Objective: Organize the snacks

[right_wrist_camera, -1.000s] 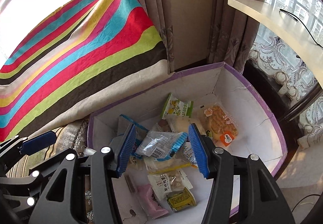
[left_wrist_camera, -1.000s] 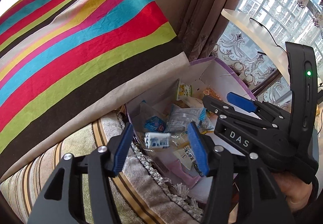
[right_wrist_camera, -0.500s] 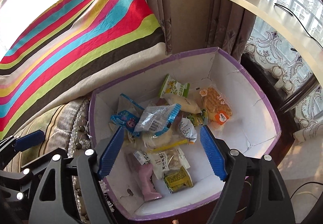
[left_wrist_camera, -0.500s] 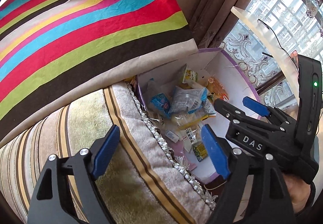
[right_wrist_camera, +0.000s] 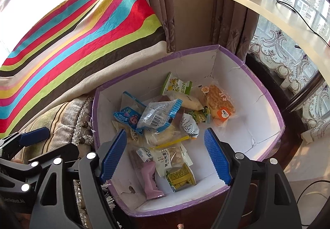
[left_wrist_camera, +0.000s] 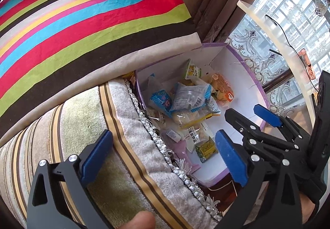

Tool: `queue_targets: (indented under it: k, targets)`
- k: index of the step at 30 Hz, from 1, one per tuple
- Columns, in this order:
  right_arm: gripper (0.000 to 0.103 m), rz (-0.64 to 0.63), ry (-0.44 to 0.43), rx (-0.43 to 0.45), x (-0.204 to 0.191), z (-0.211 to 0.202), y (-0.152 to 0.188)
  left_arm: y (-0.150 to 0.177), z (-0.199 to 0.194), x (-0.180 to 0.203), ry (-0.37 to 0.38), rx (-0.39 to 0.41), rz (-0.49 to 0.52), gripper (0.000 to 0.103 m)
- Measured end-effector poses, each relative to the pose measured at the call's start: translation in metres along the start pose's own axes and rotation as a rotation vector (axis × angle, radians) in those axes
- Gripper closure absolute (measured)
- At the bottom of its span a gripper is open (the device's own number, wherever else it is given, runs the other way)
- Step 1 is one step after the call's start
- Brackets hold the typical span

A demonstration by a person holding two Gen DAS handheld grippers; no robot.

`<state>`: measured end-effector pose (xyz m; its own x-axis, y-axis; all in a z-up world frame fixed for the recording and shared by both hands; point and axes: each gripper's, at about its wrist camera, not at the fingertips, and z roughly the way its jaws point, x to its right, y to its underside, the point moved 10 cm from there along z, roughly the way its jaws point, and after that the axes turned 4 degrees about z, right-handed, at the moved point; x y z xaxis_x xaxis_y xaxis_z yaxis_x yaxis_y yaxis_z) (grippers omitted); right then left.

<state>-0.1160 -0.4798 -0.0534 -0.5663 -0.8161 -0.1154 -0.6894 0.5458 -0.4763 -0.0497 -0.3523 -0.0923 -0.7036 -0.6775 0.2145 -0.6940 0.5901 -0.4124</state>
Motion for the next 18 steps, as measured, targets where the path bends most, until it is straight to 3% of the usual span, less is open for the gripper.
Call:
queue_targets:
  k: [18]
  targets:
    - [0.027,0.008,0.01,-0.013,0.0045,0.004,0.0022,-0.0019,0.0046,-0.0007,-0.013,-0.012,-0.02,0.002]
